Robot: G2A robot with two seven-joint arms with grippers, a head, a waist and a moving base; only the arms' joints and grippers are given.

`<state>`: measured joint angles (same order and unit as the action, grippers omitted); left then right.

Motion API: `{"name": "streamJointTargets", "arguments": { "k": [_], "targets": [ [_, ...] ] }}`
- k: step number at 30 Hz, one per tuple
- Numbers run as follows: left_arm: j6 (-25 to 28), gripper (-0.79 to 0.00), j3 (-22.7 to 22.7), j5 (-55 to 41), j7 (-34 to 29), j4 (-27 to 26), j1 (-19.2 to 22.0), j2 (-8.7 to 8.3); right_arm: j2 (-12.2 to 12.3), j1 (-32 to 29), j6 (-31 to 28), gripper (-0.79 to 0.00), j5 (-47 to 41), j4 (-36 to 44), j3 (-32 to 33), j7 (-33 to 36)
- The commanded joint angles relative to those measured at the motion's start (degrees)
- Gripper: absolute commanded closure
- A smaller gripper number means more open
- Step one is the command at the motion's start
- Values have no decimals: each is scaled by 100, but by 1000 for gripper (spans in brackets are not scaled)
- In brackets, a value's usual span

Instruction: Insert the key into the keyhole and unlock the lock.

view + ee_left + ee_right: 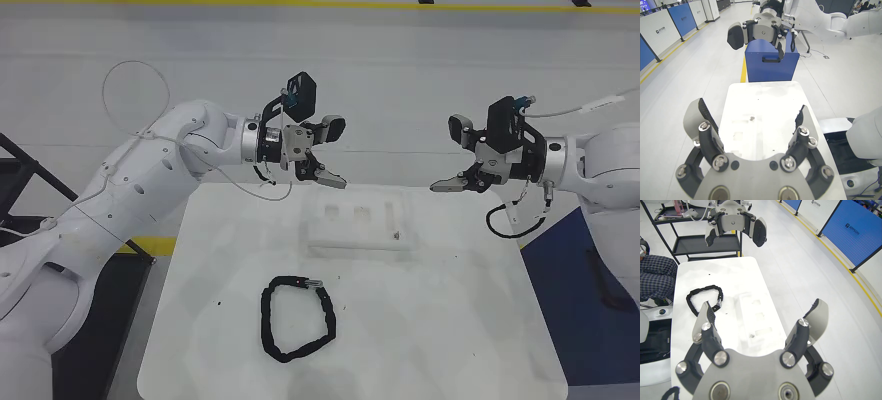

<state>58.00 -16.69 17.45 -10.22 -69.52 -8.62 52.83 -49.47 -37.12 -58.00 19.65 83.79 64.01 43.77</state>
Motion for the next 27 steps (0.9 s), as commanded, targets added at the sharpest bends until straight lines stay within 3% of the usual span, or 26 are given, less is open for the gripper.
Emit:
{"name": "streamJointTargets", "arguments": {
  "k": [1, 17, 27],
  "targets": [
    [0, -784, 0, 0, 0, 0, 0, 0, 0, 0, 0, -785, 0, 0, 0, 0],
    [0, -785, 0, 0, 0, 0, 0, 0, 0, 0, 0, -785, 0, 0, 0, 0],
    [0, -785, 0, 0, -1, 0, 0, 0, -62, -383, 782, -785, 706, -288, -411, -140]
  ]
}}
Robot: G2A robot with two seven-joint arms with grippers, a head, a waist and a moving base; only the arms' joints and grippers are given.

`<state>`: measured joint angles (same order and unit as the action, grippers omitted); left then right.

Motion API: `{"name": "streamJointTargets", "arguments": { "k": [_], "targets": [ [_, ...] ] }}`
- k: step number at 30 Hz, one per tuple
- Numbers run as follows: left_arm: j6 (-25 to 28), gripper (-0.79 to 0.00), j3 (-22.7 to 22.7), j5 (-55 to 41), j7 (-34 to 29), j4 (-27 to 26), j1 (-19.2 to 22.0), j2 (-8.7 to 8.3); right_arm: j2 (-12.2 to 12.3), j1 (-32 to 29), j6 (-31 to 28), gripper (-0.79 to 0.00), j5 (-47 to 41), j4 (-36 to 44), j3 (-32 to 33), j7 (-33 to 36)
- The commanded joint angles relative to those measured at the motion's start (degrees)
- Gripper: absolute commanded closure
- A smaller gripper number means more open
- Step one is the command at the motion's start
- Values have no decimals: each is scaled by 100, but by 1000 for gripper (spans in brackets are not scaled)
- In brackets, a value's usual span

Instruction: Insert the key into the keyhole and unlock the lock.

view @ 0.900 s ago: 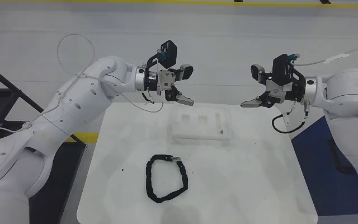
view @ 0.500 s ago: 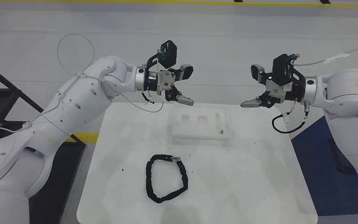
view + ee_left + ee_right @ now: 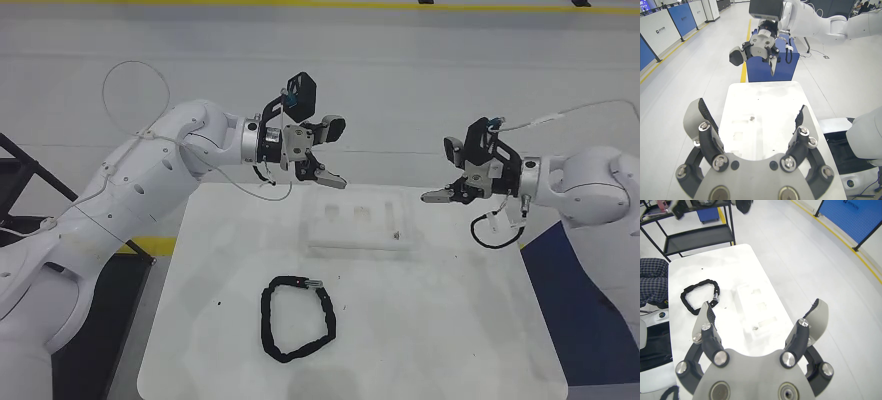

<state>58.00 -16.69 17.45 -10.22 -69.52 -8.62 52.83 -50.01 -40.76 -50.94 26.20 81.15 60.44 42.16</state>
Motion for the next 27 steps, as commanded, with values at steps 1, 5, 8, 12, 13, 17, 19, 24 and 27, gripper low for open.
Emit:
{"name": "streamJointTargets", "arguments": {
  "k": [1, 5, 8, 12, 13, 17, 19, 24, 27],
  "targets": [
    [0, -785, 0, 0, -1, 0, 0, 0, -23, -53, 164, -785, 64, -65, -123, 19],
    [0, -785, 0, 0, -1, 0, 0, 0, -97, -156, 814, -785, 153, -276, -412, 81],
    [0, -785, 0, 0, -1, 0, 0, 0, -174, -188, 1448, -785, 138, -449, -626, 156],
    [0, -785, 0, 0, -1, 0, 0, 0, -299, -141, 2312, -785, -16, -671, -902, 377],
    [0, -785, 0, 0, -1, 0, 0, 0, -335, -130, 2463, -785, -128, -694, -976, 453],
    [0, -785, 0, 0, -1, 0, 0, 0, -469, -25, 3149, -785, -333, -815, -1256, 882],
    [0, -785, 0, 0, -1, 0, 0, 0, -540, 7, 3401, -785, -468, -840, -1382, 996],
    [0, -785, 0, 0, -1, 0, 0, 0, -739, 64, 4058, -785, -817, -1129, -1706, 1188],
    [0, -785, 0, 0, -1, 0, 0, 0, -890, 121, 4454, -785, -1161, -1278, -1879, 1197]
  ]
}}
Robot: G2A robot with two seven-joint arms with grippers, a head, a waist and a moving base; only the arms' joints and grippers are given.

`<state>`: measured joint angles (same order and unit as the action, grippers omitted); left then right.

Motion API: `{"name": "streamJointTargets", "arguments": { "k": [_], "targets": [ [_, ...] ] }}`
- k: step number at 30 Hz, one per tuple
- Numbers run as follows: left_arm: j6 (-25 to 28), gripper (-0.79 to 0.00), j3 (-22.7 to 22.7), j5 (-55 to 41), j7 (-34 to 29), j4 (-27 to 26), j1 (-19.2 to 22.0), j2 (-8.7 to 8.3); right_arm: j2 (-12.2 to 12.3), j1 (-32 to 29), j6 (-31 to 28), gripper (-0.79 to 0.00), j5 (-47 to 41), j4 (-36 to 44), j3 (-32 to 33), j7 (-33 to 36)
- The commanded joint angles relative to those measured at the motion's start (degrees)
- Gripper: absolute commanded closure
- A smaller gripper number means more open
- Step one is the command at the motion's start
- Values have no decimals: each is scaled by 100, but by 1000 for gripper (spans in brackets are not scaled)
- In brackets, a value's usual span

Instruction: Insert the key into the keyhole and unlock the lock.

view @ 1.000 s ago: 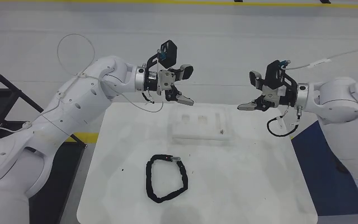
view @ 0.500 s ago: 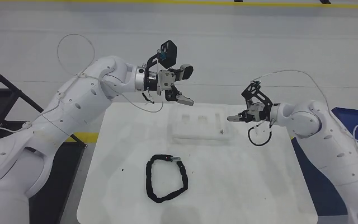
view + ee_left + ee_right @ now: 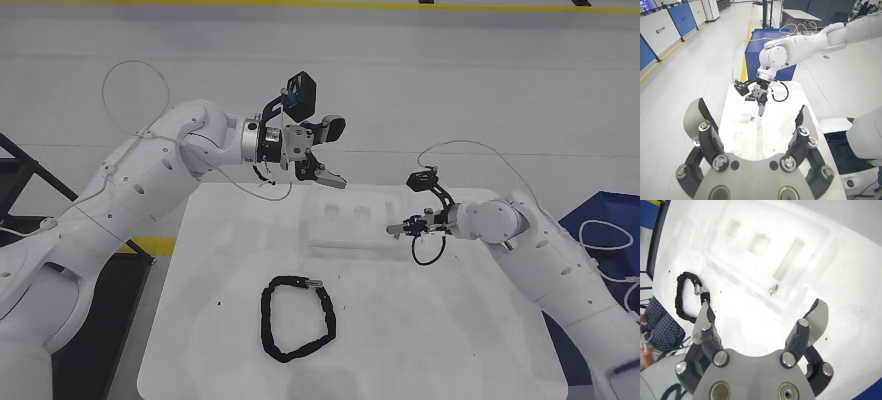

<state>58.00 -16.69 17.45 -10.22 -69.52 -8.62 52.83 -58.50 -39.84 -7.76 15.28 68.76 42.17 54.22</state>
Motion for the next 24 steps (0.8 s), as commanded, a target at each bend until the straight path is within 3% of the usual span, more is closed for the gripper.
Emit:
{"name": "streamJointTargets", "arguments": {
  "k": [1, 5, 12, 24],
  "targets": [
    [0, -785, 0, 0, -1, 0, 0, 0, -89, 60, 239, -785, -57, -89, -134, -1],
    [0, -785, 0, 0, -1, 0, 0, 0, -292, 231, 753, -785, 50, -343, -446, -2],
    [0, -785, 0, 0, -1, 0, 0, 0, -540, 478, 835, -785, 268, -643, -732, -94],
    [0, -785, 0, 0, -1, 0, 0, 0, -540, 478, 835, -785, 268, -643, -732, -94]
  ]
}}
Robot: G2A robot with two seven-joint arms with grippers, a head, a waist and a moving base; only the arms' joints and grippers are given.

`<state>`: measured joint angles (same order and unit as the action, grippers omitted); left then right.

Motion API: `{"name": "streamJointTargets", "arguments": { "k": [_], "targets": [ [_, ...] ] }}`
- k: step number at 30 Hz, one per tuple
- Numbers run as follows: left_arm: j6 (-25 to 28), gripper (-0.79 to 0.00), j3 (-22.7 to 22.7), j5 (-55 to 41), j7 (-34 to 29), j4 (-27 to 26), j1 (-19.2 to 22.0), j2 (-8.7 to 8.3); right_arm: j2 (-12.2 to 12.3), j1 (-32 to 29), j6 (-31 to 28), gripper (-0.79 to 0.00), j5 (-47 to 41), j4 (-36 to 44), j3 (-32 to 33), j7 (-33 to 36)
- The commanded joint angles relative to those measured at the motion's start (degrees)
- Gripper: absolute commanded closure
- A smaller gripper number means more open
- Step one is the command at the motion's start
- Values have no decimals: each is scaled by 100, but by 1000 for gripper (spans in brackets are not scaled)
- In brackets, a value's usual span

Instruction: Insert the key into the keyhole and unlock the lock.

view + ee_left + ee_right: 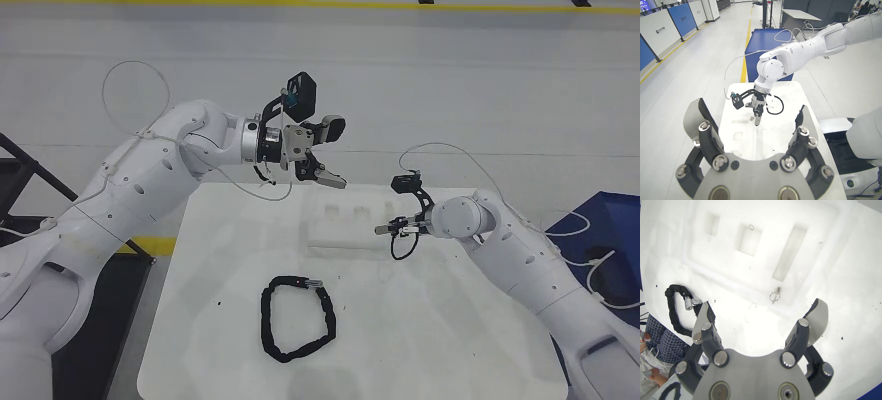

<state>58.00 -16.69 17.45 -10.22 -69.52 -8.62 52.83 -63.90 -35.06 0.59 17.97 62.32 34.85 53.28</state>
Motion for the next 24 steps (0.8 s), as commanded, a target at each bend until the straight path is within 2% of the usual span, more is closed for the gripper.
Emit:
{"name": "streamJointTargets", "arguments": {
  "k": [1, 7, 13, 22, 24],
  "targets": [
    [0, -785, 0, 0, -1, 0, 0, 0, 0, 0, 0, -785, 0, 0, 0, 0],
    [0, -785, 0, 0, -1, 0, 0, 0, 2, -42, 9, -785, 68, 10, -2, -71],
    [0, -785, 0, 0, -1, 0, 0, 0, -35, -151, 434, -785, 147, 157, 5, 108],
    [0, -785, 0, 0, -1, 0, 0, 0, -216, -101, 859, -785, 379, 160, -169, 220],
    [0, -785, 0, 0, -1, 0, 0, 0, -262, -88, 947, -745, 362, 93, -185, 226]
  ]
}}
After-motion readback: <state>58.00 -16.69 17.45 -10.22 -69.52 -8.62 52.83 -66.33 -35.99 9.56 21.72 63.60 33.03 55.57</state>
